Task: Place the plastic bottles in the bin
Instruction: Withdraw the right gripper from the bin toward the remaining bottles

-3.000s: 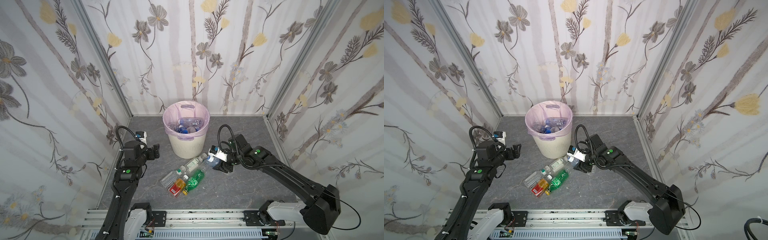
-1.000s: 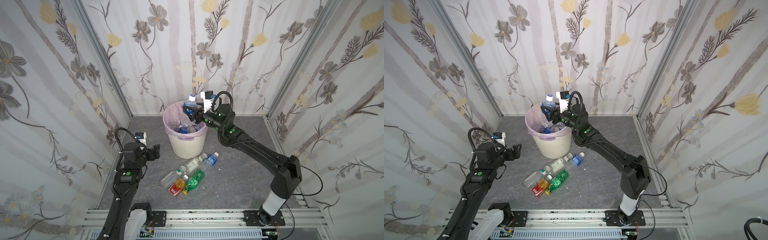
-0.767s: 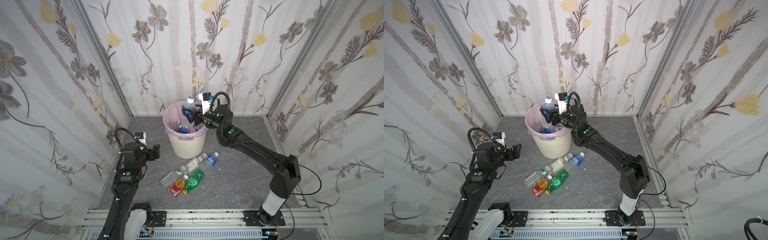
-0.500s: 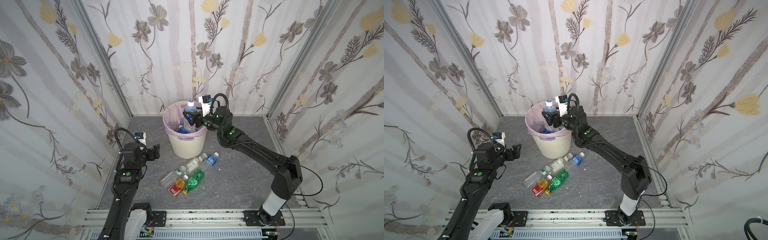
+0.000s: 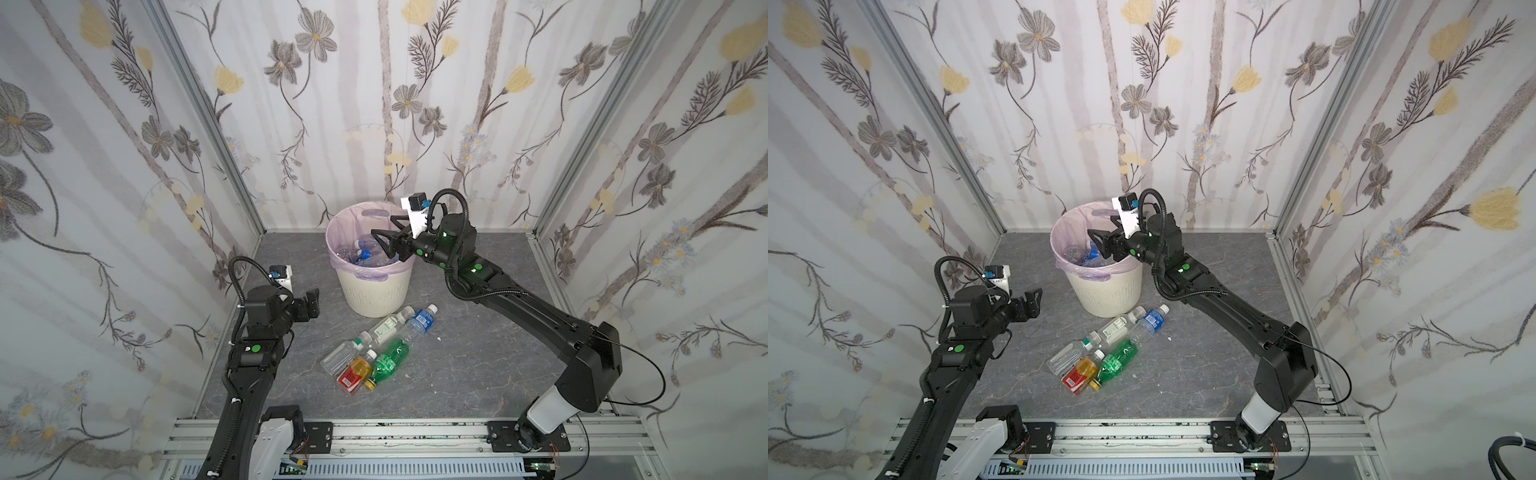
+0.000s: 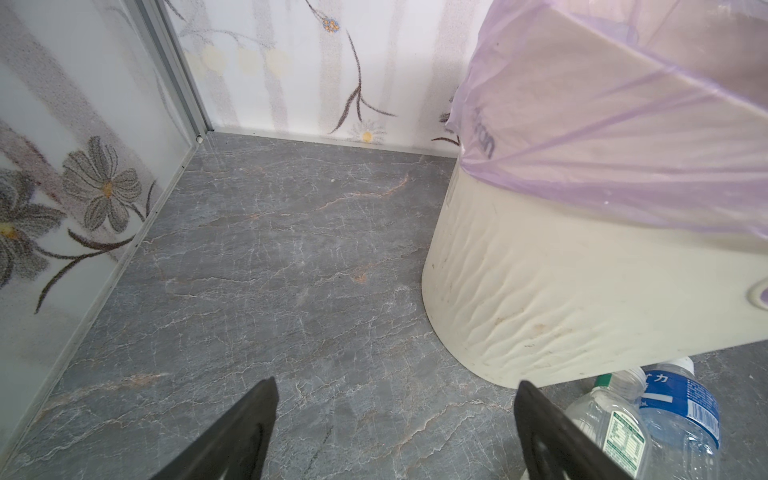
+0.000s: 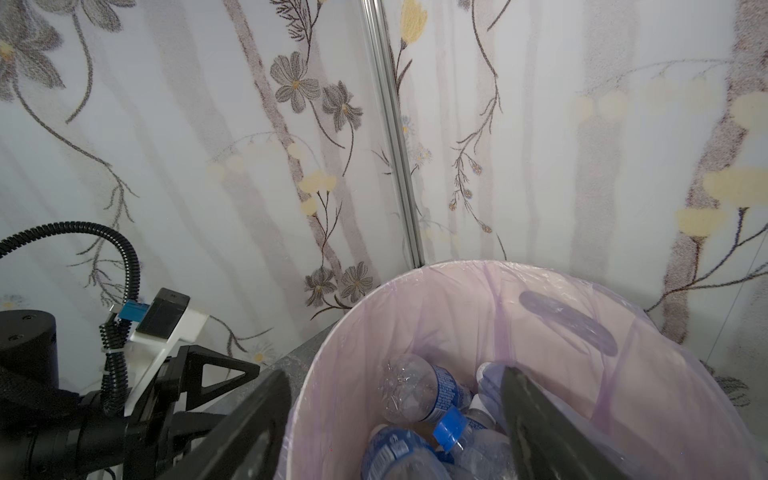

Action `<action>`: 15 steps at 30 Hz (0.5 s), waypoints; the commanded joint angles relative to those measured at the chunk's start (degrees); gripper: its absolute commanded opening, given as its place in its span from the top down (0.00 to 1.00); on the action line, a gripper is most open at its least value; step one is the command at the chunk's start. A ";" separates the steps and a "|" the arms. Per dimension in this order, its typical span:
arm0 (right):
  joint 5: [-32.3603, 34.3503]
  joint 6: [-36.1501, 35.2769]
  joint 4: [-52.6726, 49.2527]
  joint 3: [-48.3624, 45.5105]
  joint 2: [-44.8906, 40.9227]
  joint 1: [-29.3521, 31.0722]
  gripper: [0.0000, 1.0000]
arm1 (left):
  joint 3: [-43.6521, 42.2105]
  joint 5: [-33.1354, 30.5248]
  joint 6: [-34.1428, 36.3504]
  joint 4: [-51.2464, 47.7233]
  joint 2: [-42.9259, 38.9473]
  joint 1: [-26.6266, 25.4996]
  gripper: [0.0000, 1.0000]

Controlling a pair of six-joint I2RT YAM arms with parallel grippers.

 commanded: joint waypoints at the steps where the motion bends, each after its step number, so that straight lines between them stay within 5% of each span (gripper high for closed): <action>1: 0.55 -3.65 -1.33 -1.69 -2.80 -0.25 0.20 | -0.13 0.32 -0.02 1.30 -0.11 0.12 0.09; 10: 6.20 -7.23 -12.42 -8.63 -13.76 -2.39 0.20 | -0.22 0.17 -0.01 1.24 -0.54 0.20 0.10; 15: 6.63 -3.28 -13.32 -16.12 -19.22 -5.60 0.18 | -0.22 -0.10 -0.02 1.29 -0.80 0.16 0.09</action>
